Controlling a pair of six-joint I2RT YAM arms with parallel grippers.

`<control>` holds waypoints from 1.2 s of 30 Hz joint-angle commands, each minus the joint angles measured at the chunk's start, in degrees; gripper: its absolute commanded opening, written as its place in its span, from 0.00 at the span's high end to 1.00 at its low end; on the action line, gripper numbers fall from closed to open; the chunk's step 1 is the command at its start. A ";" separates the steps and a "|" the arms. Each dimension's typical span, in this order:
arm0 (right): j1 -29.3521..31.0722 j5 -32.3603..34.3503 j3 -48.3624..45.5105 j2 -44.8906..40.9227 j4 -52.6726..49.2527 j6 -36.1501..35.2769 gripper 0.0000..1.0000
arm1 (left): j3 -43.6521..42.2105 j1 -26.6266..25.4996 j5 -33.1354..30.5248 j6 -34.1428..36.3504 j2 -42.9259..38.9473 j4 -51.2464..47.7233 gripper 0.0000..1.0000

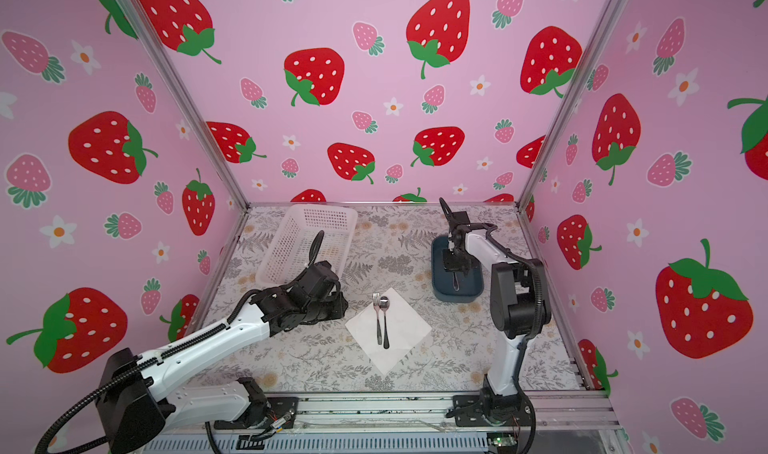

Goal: Place the utensils on the paper napkin and roll it up
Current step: 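Lift the knife with the right gripper and carry it toward the napkin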

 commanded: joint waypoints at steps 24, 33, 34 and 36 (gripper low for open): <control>11.68 -11.19 -8.18 -19.02 -3.90 8.76 0.90 | -0.30 0.33 1.41 -0.14 -0.19 1.80 0.67; 23.77 -14.41 -22.77 -21.76 9.87 23.60 0.90 | -1.28 0.32 3.13 0.21 -0.37 2.20 0.67; 24.88 -14.78 -23.72 -21.52 11.58 25.31 0.89 | -1.43 0.33 3.32 0.12 -0.32 2.31 0.67; 26.48 -14.02 -24.88 -20.65 13.65 28.30 0.88 | -1.59 0.33 3.74 0.12 -0.32 2.47 0.67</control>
